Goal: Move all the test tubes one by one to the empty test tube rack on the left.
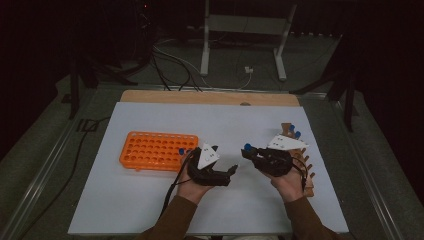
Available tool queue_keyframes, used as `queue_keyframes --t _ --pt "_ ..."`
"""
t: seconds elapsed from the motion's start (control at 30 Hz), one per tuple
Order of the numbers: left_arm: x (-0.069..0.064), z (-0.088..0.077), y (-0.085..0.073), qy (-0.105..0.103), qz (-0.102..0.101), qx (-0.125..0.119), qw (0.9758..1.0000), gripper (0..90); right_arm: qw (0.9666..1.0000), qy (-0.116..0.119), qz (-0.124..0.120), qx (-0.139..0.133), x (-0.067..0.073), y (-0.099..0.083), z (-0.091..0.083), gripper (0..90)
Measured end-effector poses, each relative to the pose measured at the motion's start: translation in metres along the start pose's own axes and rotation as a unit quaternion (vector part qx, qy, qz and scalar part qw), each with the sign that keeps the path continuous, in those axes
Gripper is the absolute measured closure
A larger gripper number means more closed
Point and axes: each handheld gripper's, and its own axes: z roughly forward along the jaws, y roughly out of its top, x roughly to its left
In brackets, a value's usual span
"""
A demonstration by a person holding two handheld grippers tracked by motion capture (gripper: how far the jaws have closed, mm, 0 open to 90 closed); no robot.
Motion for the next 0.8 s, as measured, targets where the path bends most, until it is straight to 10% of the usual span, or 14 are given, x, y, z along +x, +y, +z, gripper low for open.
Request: queue_keyframes --t 0.5,0.8 --pt "-0.009 0.022 -0.002 -0.031 0.003 -0.004 0.9995 63.7 0.9999 0.015 0.000 0.003 0.005 -0.001 0.005 76.3" --pt "-0.010 0.022 -0.002 -0.039 0.002 -0.015 0.9991 75.1 0.9998 0.020 0.002 0.007 0.006 -0.002 0.006 76.3"
